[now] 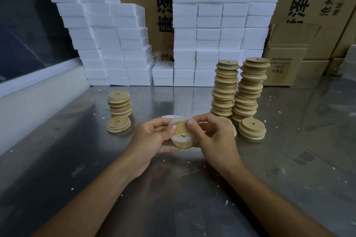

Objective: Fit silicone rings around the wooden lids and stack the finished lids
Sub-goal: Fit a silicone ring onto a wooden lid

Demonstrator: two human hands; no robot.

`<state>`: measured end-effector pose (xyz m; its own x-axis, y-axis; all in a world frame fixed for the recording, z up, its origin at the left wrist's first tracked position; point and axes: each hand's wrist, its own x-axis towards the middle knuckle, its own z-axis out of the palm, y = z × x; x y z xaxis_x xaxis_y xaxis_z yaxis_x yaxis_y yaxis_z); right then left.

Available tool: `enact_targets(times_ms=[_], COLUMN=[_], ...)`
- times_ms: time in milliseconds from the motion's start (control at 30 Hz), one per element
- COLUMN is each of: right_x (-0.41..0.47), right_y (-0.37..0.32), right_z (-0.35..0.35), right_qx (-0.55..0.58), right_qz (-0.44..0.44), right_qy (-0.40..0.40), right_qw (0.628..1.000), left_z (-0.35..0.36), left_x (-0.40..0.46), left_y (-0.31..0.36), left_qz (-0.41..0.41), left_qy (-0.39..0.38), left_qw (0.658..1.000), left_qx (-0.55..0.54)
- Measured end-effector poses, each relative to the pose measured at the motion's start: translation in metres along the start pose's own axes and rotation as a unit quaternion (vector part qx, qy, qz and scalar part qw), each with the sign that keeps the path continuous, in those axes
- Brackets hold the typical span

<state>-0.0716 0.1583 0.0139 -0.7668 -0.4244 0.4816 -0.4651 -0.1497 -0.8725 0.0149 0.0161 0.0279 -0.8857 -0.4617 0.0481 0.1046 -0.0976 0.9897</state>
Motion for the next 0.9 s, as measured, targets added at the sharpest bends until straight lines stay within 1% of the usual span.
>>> enact_targets(times_ms=[167, 300, 400, 467, 533, 633, 900], right_x=[0.000, 0.001, 0.003, 0.003, 0.003, 0.004, 0.006], right_y=[-0.001, 0.000, 0.002, 0.003, 0.005, 0.006, 0.008], right_z=[-0.001, -0.001, -0.004, -0.006, -0.007, -0.008, -0.012], right_qx=[0.023, 0.051, 0.014, -0.035, -0.060, -0.061, -0.086], right_qz=[0.020, 0.047, 0.039, 0.030, 0.036, 0.052, 0.059], right_qy=[0.000, 0.000, -0.005, -0.019, -0.036, -0.052, -0.094], right_qw=[1.000, 0.998, 0.999, 0.999, 0.997, 0.995, 0.990], left_z=[0.000, -0.003, -0.006, -0.008, -0.009, -0.011, -0.017], left_x=[0.000, 0.001, 0.002, 0.002, 0.004, 0.006, 0.008], left_y=[0.001, 0.001, -0.002, -0.004, -0.007, -0.008, -0.010], left_qz=[0.000, 0.017, 0.045, 0.069, 0.079, 0.073, 0.061], left_qy=[0.004, 0.021, 0.041, 0.056, 0.067, 0.069, 0.059], left_qw=[1.000, 1.000, 0.998, 0.994, 0.992, 0.992, 0.995], left_qx=[-0.011, 0.006, 0.034, 0.061, 0.072, 0.075, 0.058])
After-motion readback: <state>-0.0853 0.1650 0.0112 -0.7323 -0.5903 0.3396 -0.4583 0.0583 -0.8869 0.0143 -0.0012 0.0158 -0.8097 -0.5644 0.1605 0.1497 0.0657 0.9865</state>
